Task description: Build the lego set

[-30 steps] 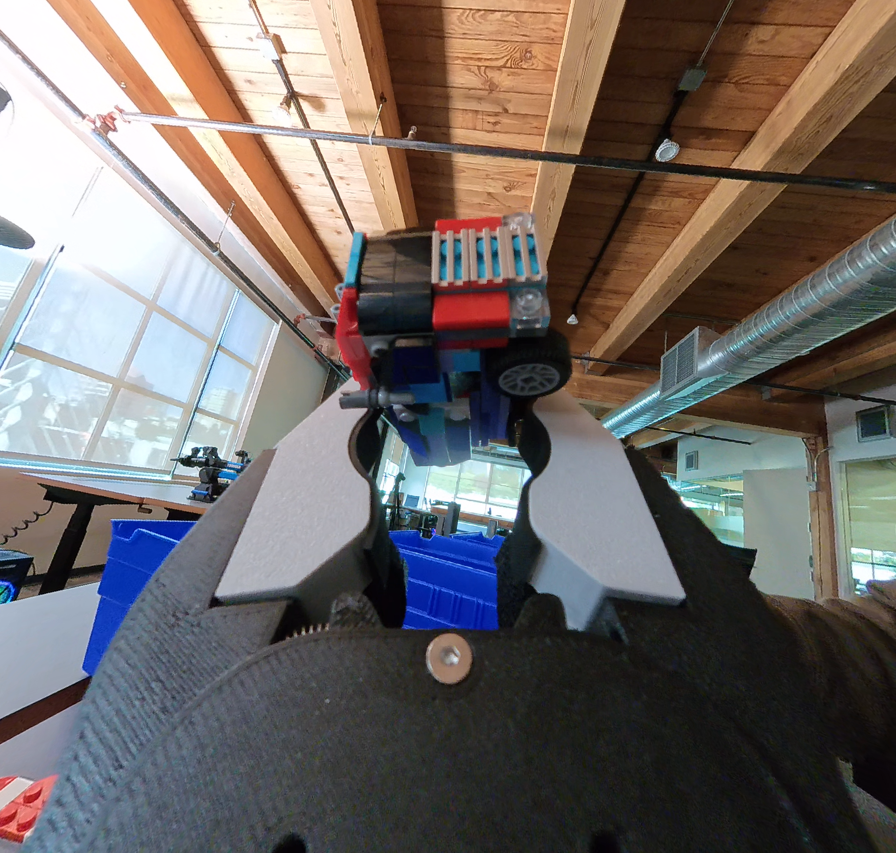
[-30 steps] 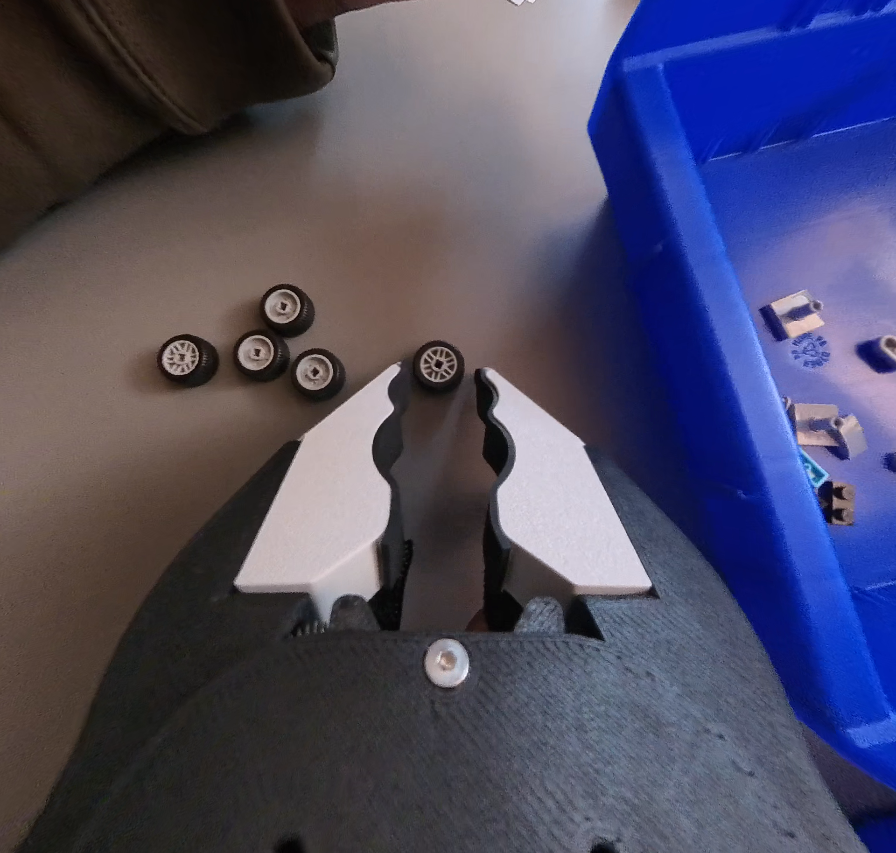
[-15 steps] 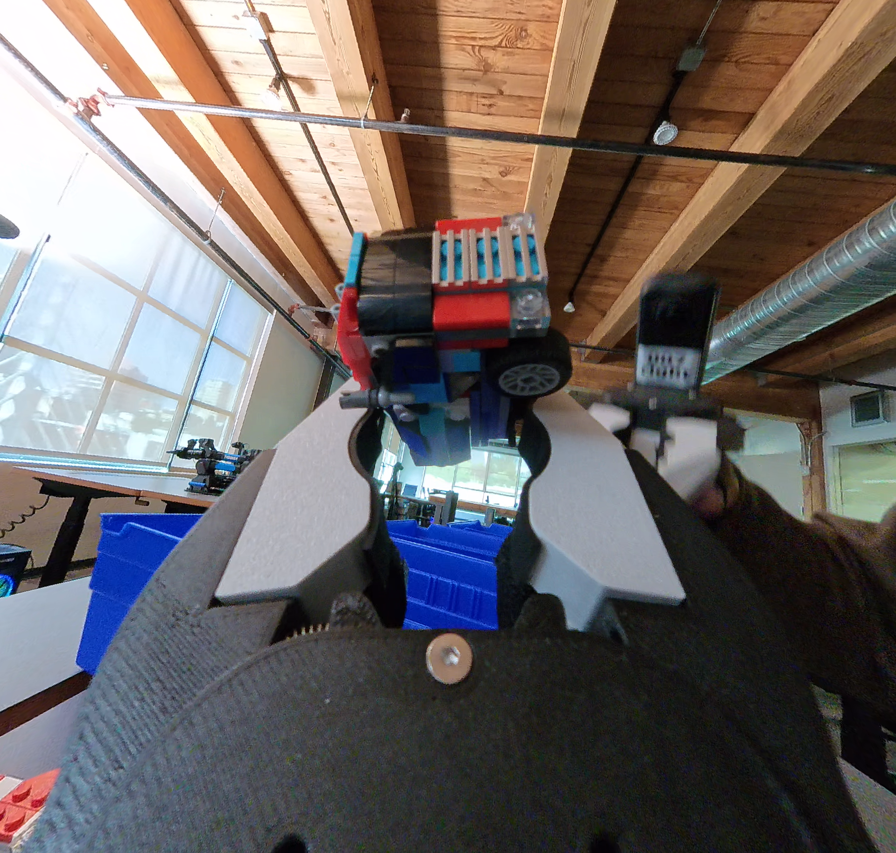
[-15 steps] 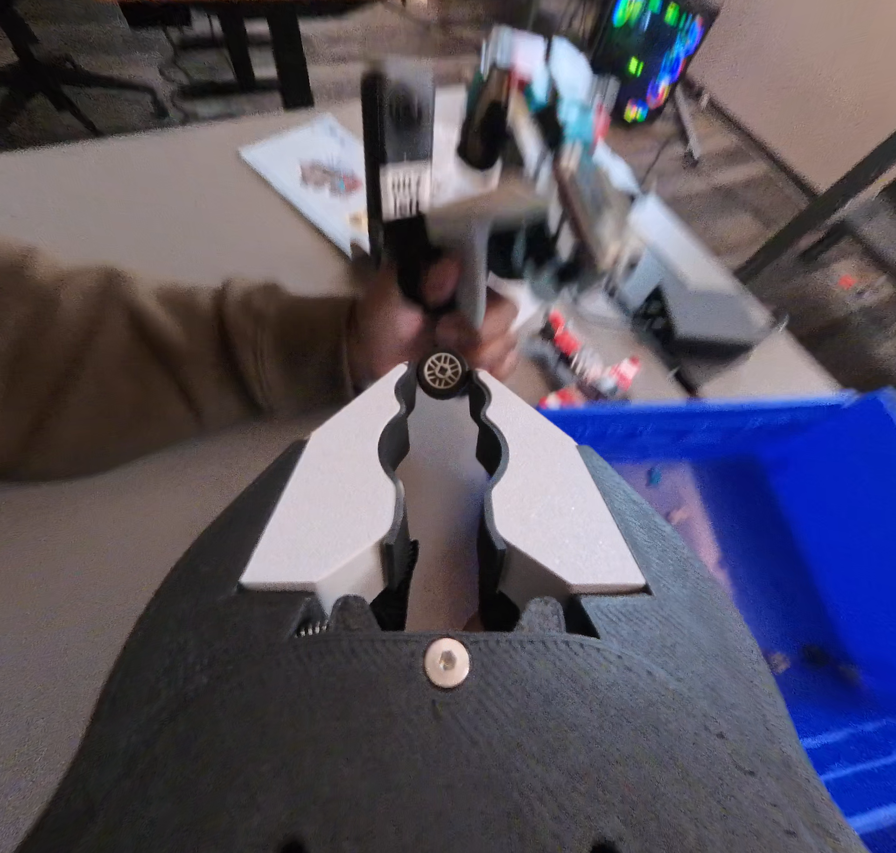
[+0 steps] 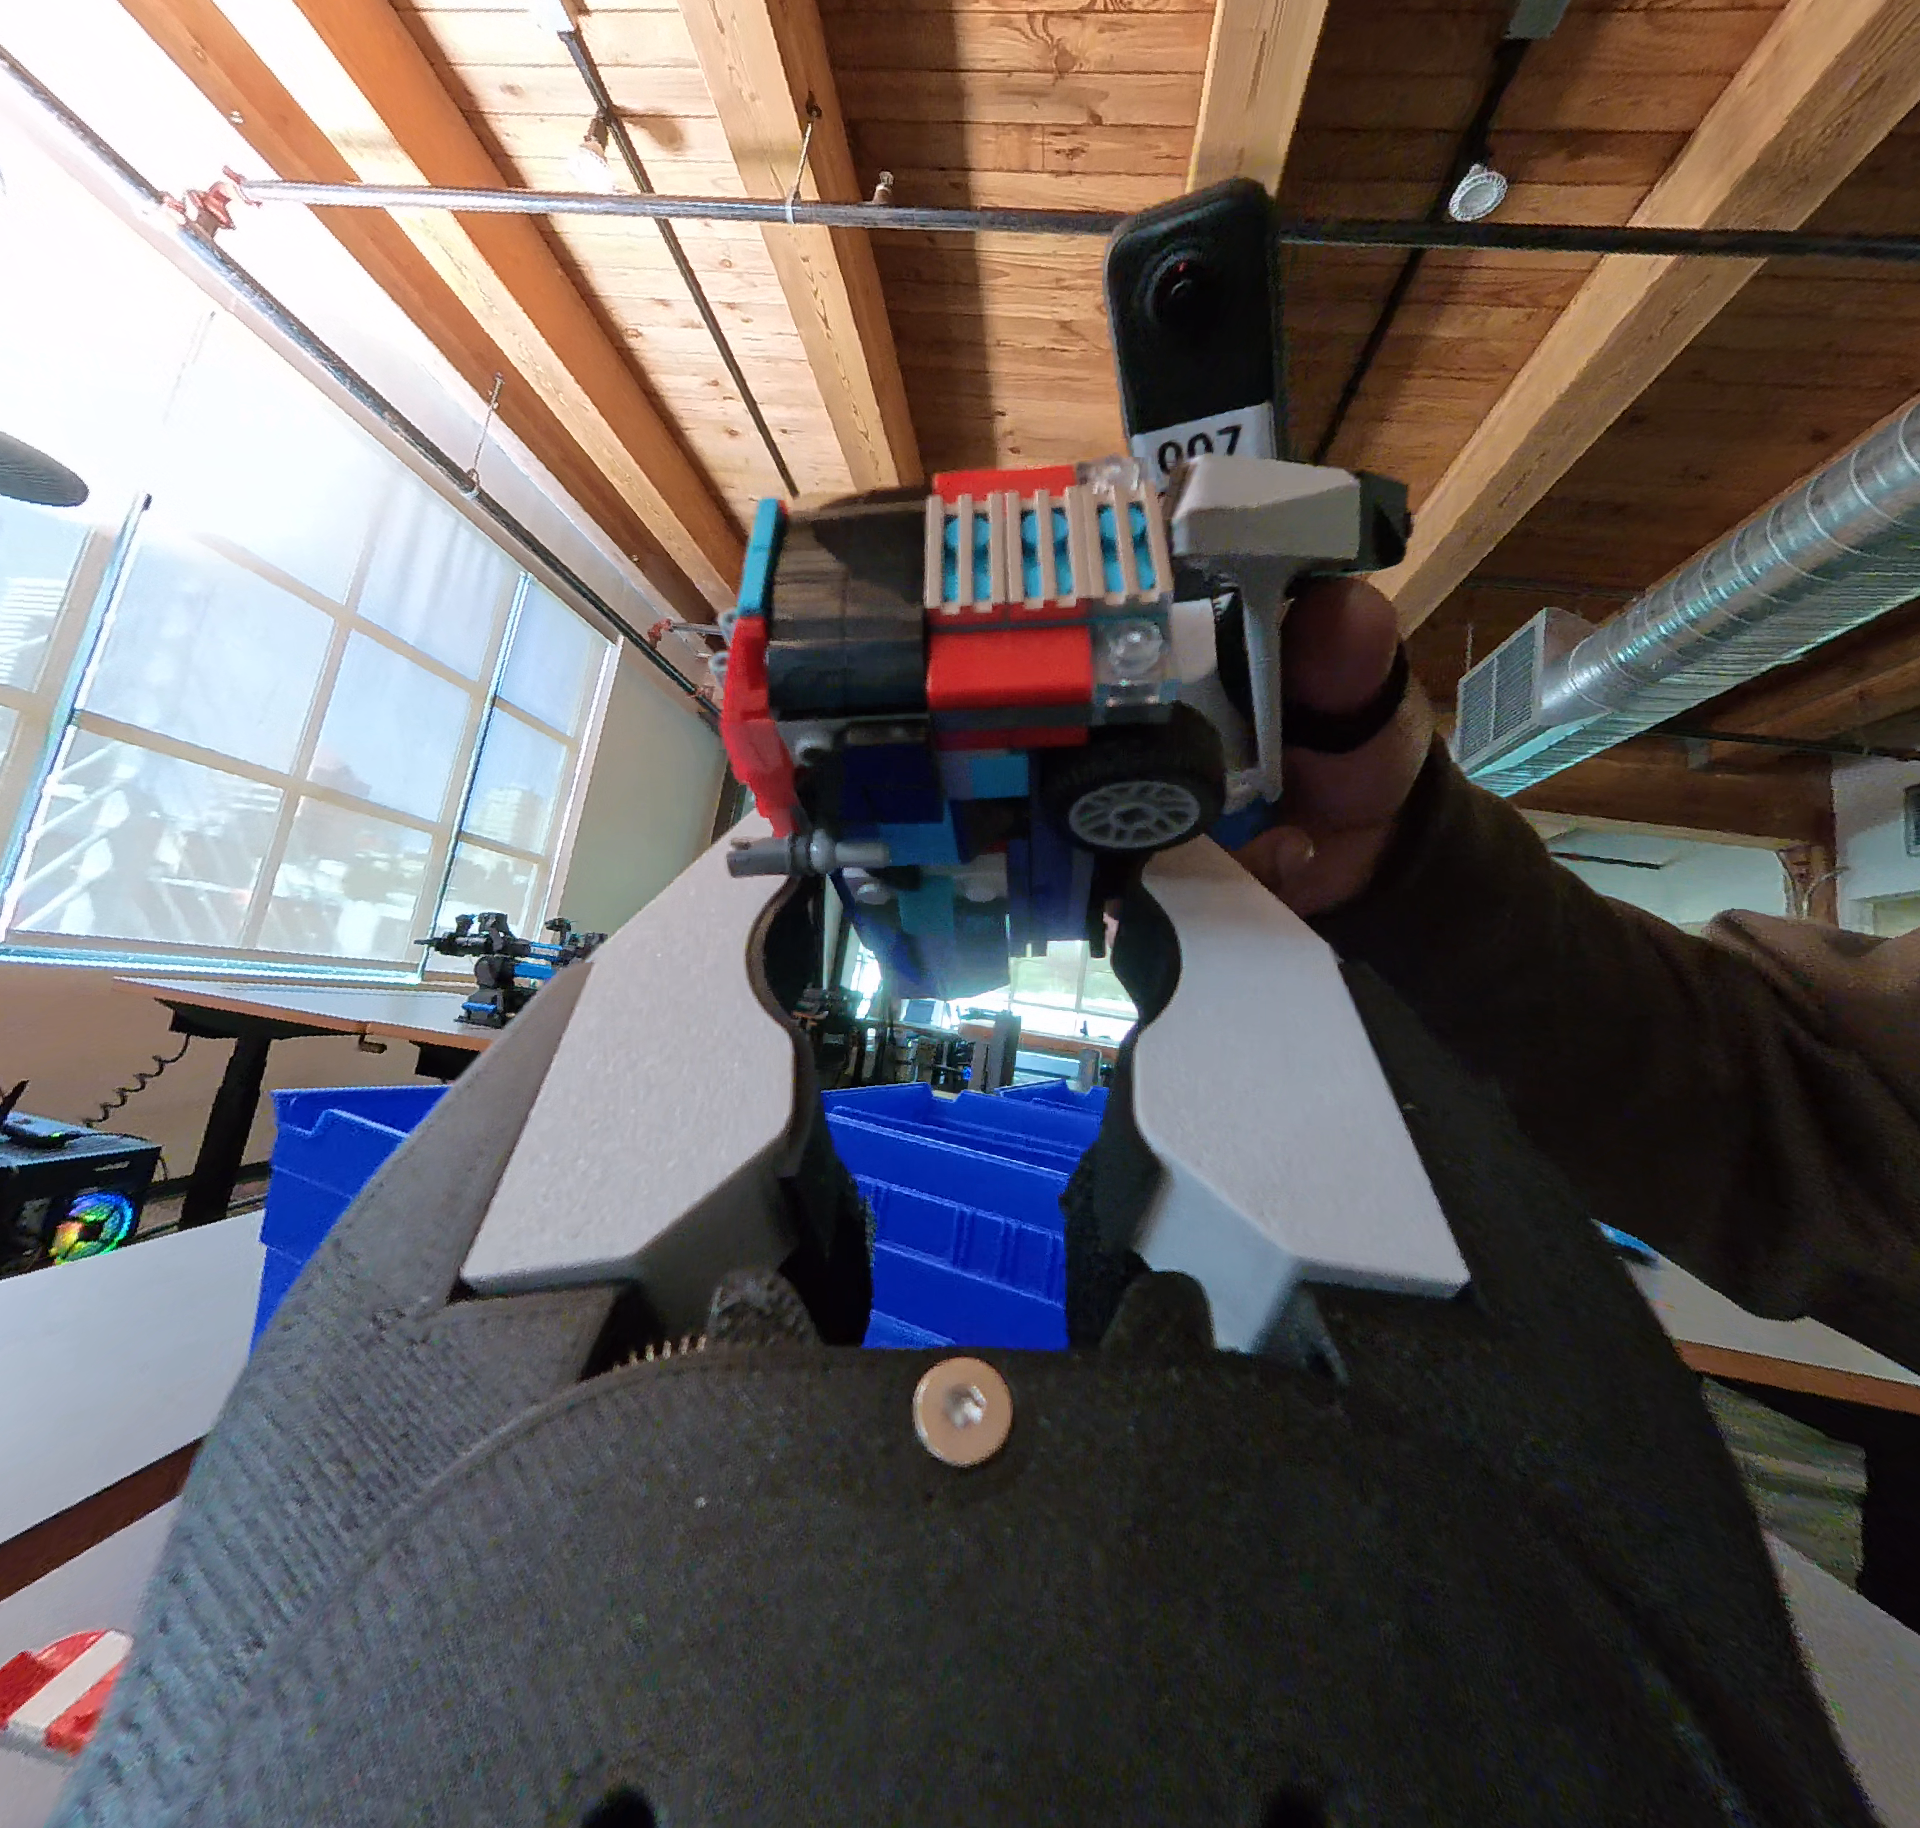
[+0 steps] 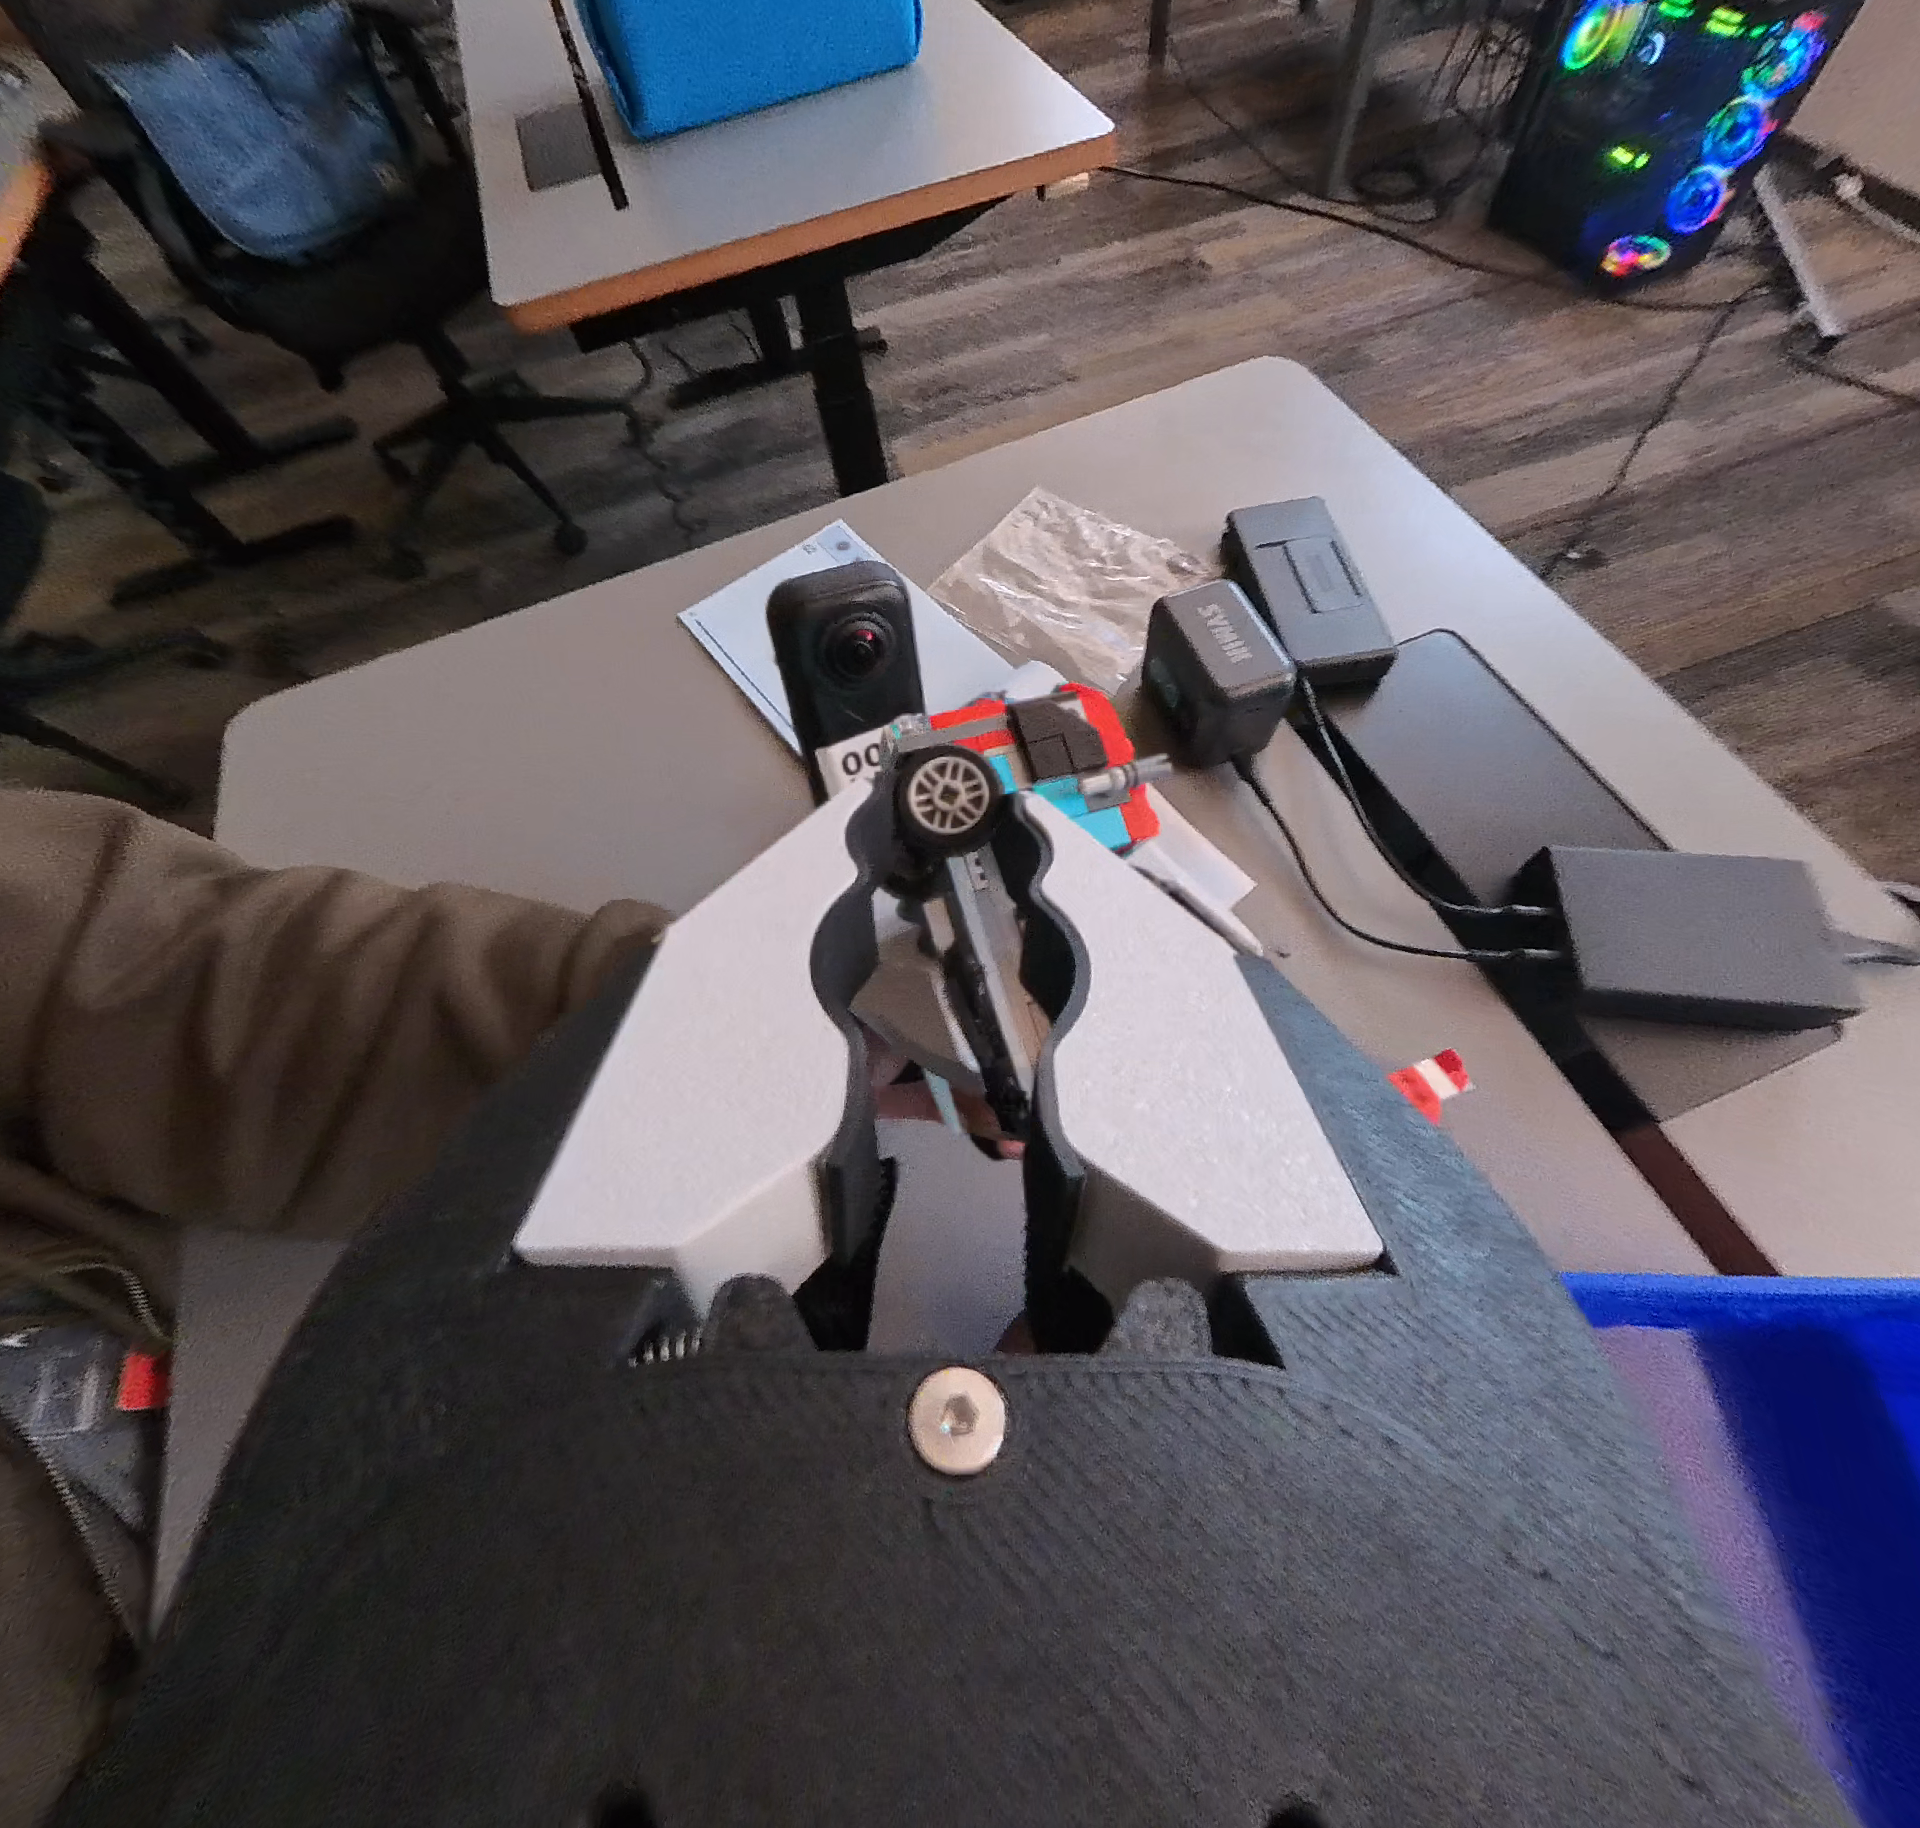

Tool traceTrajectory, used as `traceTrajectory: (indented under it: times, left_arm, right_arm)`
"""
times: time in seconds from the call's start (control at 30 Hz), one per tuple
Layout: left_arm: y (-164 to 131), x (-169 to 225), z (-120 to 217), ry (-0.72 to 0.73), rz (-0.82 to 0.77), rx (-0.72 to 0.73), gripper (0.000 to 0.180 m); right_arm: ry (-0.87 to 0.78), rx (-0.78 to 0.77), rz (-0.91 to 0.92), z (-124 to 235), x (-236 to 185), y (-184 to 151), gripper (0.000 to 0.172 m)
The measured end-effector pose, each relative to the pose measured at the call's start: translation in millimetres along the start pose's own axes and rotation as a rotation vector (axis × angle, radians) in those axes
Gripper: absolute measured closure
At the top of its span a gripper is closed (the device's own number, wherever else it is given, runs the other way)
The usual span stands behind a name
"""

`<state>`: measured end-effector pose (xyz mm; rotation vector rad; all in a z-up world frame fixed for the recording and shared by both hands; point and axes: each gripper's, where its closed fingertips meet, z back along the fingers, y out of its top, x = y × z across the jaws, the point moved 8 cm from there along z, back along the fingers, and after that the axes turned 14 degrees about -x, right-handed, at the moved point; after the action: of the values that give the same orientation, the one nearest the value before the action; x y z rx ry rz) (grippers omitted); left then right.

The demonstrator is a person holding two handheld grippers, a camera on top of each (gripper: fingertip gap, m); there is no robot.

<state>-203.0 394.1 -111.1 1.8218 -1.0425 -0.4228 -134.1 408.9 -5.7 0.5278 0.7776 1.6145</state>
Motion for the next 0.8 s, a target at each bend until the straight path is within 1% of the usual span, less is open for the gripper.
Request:
traceTrajectory:
  times: [0.23,0.4,0.63,0.8]
  left_arm:
    - [-1,-3,-1,0.015,0.002,-0.009,0.124]
    - [-1,-3,-2,0.022,0.0,-0.021,0.124]
    - [-1,-5,-1,0.036,0.002,-0.027,0.124]
    - [-1,-6,-1,0.039,0.004,-0.025,0.124]
  right_arm:
    - [0.109,0.017,-0.09,1,10,-2,0.15]
    - [0.154,0.016,-0.119,0,13,-4,0.15]
    - [0.173,-0.003,-0.125,0,12,-3,0.15]
    - [0.144,-0.026,-0.115,0,13,-2,0.15]
